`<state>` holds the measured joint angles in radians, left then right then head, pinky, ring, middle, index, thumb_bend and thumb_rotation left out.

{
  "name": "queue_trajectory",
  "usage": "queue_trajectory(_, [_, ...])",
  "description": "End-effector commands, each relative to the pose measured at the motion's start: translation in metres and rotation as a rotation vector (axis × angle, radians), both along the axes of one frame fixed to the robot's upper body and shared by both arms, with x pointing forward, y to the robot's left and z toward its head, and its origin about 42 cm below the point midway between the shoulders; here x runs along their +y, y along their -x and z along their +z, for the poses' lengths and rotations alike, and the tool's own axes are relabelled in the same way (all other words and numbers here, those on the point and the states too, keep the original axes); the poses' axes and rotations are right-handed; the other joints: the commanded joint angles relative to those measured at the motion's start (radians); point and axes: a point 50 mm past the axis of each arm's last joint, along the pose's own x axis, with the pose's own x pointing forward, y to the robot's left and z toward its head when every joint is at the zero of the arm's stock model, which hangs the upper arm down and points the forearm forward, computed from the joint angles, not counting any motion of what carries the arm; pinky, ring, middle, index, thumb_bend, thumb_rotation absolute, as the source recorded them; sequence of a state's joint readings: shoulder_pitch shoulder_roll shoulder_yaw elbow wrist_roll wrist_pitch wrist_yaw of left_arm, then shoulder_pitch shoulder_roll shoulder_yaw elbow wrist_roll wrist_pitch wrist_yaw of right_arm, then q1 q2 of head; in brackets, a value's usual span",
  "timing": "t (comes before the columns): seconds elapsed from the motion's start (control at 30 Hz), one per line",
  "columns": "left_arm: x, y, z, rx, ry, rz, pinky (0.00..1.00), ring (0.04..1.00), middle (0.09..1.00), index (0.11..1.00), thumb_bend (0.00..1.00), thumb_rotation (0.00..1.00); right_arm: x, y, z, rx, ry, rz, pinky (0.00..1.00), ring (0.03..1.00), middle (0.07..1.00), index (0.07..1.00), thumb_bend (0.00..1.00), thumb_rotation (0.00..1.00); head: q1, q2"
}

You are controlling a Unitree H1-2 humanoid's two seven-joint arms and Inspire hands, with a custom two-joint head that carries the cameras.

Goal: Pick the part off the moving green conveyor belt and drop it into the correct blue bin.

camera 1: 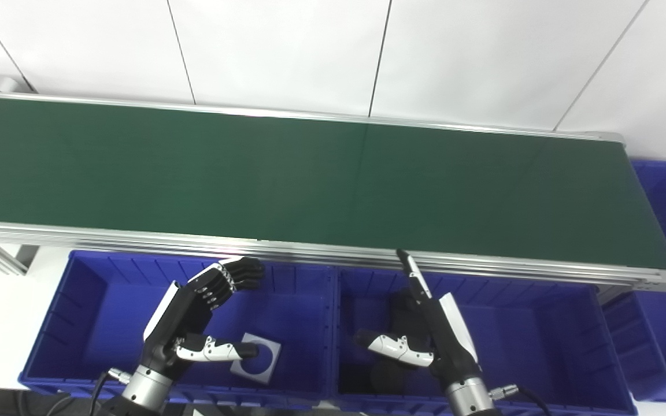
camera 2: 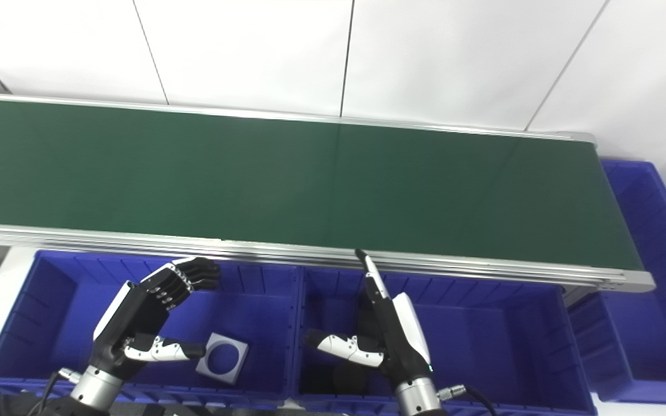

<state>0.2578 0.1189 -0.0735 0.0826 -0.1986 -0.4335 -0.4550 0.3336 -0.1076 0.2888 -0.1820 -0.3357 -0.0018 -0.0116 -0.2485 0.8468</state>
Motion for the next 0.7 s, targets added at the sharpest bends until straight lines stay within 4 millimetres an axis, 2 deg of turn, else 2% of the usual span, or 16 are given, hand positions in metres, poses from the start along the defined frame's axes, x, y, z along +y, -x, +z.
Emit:
queue_trajectory(0.0, [-0.001, -0.005, 0.011, -0.059, -0.01, 0.0, 0.75, 0.776, 0.779, 0.762, 0.88, 0.17, 0.001, -0.004, 0.008, -0.078, -0.054, 0.04, 0.87, 0.939, 0.964, 0.979, 0.96, 0.5, 0.014, -0.001])
queue_trajectory(0.17, [-0.005, -0.005, 0.011, -0.058, -0.027, 0.004, 0.77, 0.804, 0.804, 0.786, 0.88, 0.16, -0.003, -0.004, 0.001, -0.072, -0.123, 0.073, 0.9, 0.935, 0.948, 0.972, 1.0, 0.47, 0.064, -0.01])
queue_trajectory(0.3, [-0.011, -0.006, 0.012, -0.052, -0.047, 0.005, 0.78, 0.817, 0.822, 0.806, 0.88, 0.18, -0.008, -0.004, -0.003, -0.066, -0.184, 0.07, 0.88, 0.914, 0.924, 0.963, 1.0, 0.46, 0.091, -0.018])
queue_trajectory(0.43, [-0.016, -0.006, 0.01, -0.056, -0.046, 0.006, 0.8, 0.829, 0.836, 0.832, 0.87, 0.18, -0.011, -0.002, -0.008, -0.06, -0.248, 0.041, 0.88, 0.896, 0.915, 0.961, 0.97, 0.39, 0.097, -0.028])
queue_trajectory(0.67, [-0.025, -0.01, 0.009, -0.061, -0.062, 0.008, 0.8, 0.824, 0.835, 0.83, 0.88, 0.19, -0.013, 0.001, -0.014, -0.082, -0.324, -0.019, 0.86, 0.886, 0.906, 0.971, 0.99, 0.42, 0.088, -0.041])
